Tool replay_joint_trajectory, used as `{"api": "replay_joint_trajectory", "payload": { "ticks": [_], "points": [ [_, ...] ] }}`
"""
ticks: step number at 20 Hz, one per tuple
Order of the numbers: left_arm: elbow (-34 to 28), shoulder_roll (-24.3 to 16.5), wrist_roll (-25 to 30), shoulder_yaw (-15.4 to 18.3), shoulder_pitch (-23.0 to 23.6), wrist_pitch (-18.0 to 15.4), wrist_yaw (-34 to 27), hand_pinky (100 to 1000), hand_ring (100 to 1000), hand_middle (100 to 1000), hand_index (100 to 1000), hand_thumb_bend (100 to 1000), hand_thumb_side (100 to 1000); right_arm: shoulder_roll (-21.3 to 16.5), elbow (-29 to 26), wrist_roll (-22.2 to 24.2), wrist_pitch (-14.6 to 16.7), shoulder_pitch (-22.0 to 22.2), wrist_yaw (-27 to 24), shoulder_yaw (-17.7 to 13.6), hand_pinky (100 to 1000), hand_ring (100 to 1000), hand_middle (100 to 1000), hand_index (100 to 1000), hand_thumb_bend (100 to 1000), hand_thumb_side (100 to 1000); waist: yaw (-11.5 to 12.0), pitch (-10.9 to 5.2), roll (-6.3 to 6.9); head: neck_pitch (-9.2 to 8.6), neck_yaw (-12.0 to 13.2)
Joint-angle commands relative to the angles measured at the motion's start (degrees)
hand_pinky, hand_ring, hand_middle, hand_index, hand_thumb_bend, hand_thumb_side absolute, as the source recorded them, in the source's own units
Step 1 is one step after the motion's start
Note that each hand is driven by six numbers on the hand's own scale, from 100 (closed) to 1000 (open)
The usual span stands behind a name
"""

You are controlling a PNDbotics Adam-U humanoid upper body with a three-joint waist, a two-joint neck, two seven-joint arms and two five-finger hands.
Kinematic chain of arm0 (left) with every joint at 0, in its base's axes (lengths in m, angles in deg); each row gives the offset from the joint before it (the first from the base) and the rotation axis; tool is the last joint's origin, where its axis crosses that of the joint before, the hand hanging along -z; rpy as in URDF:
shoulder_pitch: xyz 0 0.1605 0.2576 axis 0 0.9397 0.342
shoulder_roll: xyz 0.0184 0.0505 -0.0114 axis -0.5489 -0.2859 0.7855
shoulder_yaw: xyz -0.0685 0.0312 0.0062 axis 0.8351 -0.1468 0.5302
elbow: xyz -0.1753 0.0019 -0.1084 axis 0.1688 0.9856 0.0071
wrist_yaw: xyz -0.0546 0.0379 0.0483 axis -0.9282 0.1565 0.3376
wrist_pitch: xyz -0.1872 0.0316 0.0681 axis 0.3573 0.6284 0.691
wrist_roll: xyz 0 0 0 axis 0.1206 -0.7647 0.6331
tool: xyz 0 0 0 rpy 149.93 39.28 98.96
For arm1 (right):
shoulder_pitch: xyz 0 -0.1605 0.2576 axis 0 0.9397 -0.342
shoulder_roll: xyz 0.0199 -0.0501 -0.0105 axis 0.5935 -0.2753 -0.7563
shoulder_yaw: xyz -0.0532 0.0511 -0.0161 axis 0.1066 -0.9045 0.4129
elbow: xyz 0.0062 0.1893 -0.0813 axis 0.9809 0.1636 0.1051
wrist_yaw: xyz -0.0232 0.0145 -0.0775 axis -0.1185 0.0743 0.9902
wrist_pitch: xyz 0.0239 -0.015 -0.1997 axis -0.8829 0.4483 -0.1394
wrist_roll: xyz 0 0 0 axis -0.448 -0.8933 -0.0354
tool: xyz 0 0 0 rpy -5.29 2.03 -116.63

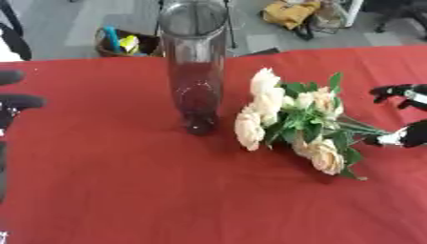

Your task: Arrange flowers into the vase.

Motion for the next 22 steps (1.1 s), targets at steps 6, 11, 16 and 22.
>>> {"api": "replay_joint_trajectory", "payload": {
  "ticks": [6, 11, 16, 22],
  "points": [
    [-1.04, -0.49, 0.55, -0.57, -0.48, 0.02, 0.08, 721, 620, 737, 854, 111, 1000, -1.73, 0.69, -5.53, 2.12, -0.56, 4.84, 0.79, 779, 863, 750, 952, 530, 439, 0.25, -0.81, -0.01, -0.63, -0.26],
    [-1.04, -0.41, 0.83, -0.73, -0.59, 0.02, -0.03, 720, 618, 734, 854, 111, 1000, -1.09, 1.1, -8.17, 2.73, -0.91, 6.01, 1.9, 790, 871, 747, 938, 494, 425, 0.52, -0.82, 0.09, -0.8, -0.44],
    [-1.04, -0.4, 1.44, -0.71, -0.66, 0.07, 0.02, 719, 616, 729, 852, 110, 1000, -1.13, 1.61, -7.12, 2.83, -1.03, 6.97, 2.4, 798, 878, 774, 949, 397, 395, 0.73, -0.79, 0.08, -0.68, -0.43],
    [-1.04, -0.44, 1.37, -0.62, -0.64, 0.09, -0.05, 718, 615, 730, 852, 110, 1000, -1.55, 2.09, -5.28, 2.76, -0.96, 6.82, 2.45, 831, 926, 818, 974, 432, 388, 0.75, -0.79, 0.08, -0.55, -0.32]
  ]
}}
